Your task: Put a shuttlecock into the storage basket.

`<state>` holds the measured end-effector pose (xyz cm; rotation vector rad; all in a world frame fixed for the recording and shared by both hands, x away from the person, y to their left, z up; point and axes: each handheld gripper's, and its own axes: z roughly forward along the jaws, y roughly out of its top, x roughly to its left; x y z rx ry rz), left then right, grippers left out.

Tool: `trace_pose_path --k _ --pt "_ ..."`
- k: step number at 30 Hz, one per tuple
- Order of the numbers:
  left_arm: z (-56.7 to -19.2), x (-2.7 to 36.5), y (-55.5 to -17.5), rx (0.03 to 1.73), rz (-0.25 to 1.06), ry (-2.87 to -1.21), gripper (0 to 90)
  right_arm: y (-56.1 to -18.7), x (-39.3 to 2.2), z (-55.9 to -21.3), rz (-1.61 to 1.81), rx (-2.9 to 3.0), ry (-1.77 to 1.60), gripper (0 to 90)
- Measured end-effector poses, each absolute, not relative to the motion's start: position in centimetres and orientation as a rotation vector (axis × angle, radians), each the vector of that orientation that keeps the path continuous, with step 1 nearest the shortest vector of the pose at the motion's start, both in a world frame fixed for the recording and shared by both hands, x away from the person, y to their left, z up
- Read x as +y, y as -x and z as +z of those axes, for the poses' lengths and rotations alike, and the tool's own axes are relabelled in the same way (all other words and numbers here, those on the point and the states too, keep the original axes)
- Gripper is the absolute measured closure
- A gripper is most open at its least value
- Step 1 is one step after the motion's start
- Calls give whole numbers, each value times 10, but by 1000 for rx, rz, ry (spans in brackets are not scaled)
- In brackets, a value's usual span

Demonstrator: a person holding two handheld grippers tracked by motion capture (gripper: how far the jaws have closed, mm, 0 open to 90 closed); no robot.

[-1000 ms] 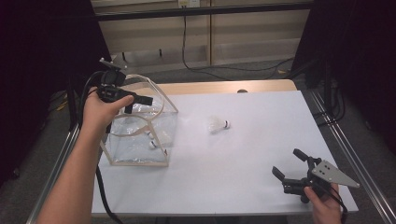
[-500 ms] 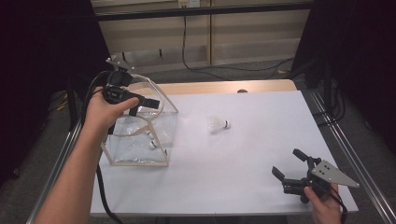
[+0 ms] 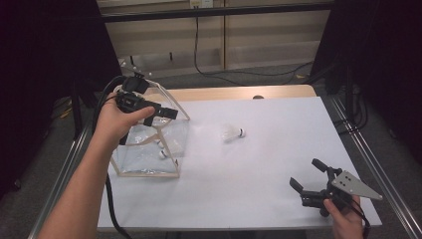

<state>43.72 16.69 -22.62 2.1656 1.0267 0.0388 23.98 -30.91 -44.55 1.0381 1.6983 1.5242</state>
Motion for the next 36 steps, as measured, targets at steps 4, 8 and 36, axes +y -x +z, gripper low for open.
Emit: trace_pose_path --k 4,8,36 --pt "-226 163 -436 1017 35 -2169 226 -239 -309 -445 1523 1699 -1039 7" --pt "-226 159 -435 1000 30 -2180 224 -239 -309 -445 1521 1697 -1039 7" --pt "-231 123 -429 921 -20 -2194 174 -239 -310 -445 1524 1696 -1038 7"
